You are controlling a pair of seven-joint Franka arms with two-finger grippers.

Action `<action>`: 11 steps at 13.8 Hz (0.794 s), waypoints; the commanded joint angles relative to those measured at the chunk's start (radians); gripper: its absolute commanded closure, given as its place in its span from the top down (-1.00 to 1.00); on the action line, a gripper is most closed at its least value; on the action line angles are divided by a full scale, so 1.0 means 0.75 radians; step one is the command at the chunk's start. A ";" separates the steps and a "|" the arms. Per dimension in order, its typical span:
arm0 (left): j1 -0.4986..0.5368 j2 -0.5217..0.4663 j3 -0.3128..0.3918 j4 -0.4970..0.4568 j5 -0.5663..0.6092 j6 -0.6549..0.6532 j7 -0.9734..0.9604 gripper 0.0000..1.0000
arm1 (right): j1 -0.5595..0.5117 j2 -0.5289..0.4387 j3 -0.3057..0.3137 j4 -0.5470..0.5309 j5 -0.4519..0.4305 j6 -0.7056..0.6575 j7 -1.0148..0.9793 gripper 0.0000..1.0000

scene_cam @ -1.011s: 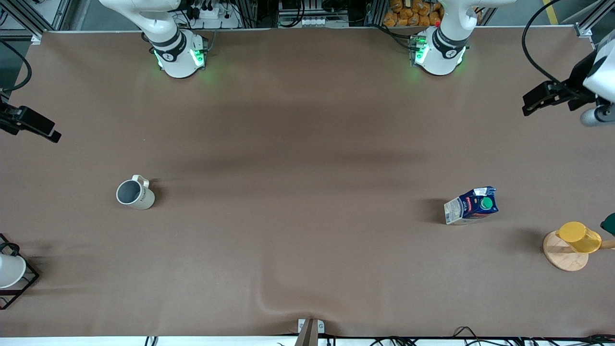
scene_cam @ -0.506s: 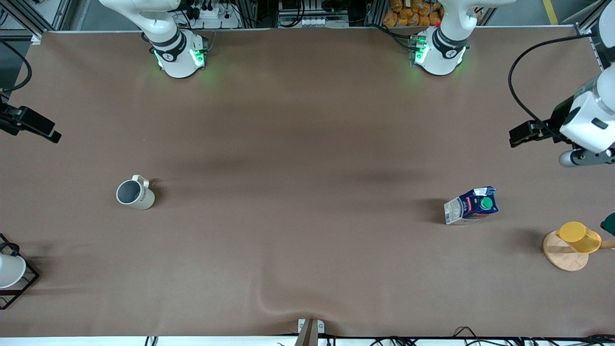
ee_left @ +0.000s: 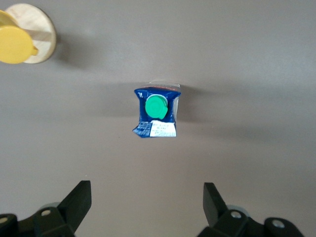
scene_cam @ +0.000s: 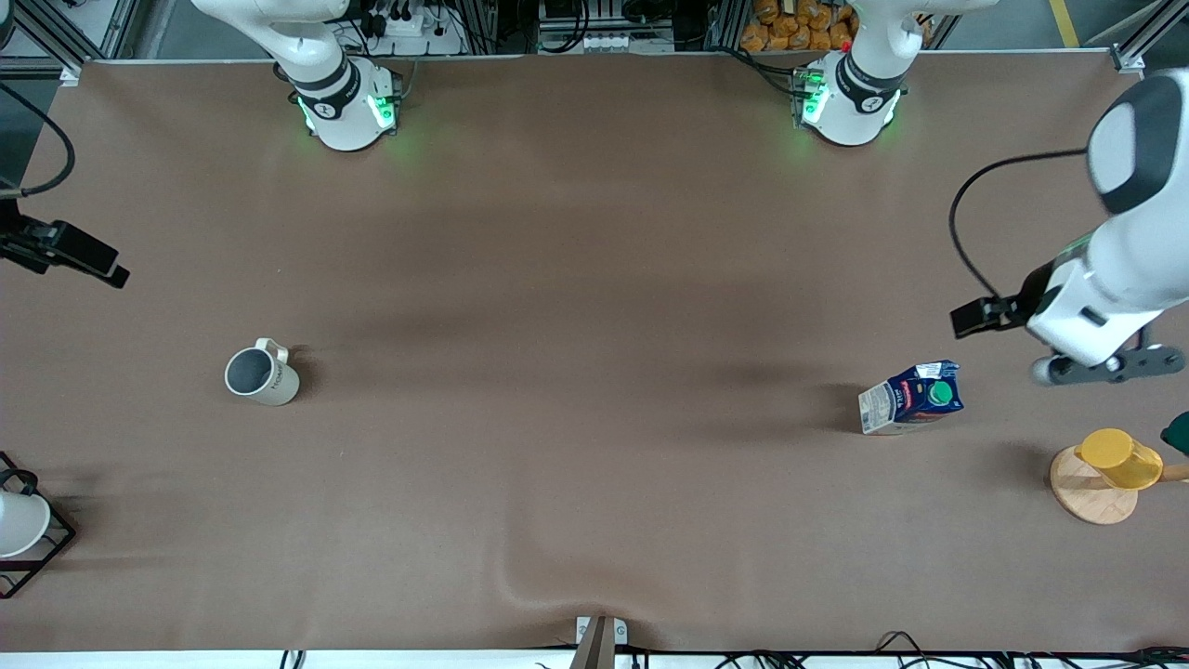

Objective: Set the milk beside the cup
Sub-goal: 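Reach the left gripper down to the blue milk carton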

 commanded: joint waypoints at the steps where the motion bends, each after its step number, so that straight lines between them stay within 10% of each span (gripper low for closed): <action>1: 0.021 0.058 -0.005 -0.016 0.010 0.090 0.003 1.00 | 0.004 0.087 -0.002 0.003 -0.008 0.021 -0.012 1.00; 11: 0.041 0.230 -0.005 -0.019 0.008 0.250 -0.013 1.00 | -0.023 0.366 -0.006 0.020 -0.018 0.088 -0.089 1.00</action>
